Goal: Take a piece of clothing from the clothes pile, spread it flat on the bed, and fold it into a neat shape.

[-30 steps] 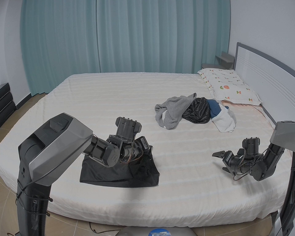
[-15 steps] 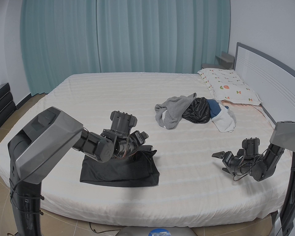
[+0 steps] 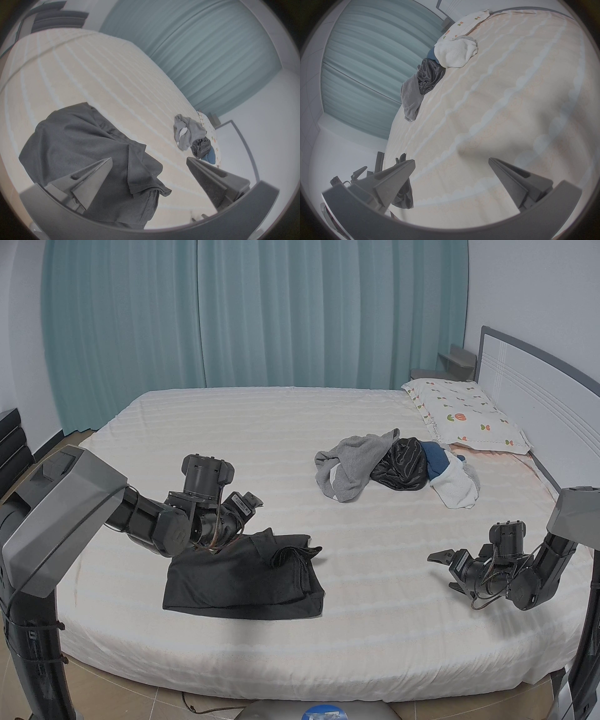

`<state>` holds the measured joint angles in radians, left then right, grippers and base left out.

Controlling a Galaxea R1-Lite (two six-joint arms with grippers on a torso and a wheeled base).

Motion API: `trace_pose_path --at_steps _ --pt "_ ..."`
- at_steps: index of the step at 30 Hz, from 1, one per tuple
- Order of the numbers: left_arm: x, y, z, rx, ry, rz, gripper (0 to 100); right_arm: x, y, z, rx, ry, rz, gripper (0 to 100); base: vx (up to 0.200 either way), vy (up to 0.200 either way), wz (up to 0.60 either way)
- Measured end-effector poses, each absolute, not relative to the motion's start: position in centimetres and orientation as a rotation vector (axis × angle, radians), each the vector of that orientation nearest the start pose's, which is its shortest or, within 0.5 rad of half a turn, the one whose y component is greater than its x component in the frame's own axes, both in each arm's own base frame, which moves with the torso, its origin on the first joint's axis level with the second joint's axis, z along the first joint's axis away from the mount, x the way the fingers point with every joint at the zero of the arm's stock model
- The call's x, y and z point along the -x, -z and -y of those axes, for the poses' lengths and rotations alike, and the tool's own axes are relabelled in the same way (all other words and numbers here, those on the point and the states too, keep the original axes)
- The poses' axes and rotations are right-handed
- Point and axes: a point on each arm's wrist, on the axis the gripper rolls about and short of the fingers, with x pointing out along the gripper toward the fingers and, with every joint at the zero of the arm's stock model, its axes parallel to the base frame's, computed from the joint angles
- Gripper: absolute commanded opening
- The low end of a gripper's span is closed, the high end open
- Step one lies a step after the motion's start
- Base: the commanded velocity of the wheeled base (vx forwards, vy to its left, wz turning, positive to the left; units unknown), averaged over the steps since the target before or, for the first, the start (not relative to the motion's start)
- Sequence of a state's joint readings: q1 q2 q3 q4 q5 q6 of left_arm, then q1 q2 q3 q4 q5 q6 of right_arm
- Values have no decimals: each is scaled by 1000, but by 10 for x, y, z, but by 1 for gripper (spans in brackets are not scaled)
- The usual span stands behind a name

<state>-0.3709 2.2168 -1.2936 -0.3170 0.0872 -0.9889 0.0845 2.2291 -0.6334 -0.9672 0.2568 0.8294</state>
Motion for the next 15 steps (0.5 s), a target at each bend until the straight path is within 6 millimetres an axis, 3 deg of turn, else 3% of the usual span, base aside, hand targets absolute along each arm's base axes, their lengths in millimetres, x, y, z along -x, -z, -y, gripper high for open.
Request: trace_pose_path --at_steps 10,15 --pt "-393 -79 118 958 -17 -781 100 -333 -7 -50 -828 -94 -730 100 0 200 0" --pt "-389 -72 94 1060 -20 -754 100 -330 -12 -63 -813 -141 -735 100 0 200 0"
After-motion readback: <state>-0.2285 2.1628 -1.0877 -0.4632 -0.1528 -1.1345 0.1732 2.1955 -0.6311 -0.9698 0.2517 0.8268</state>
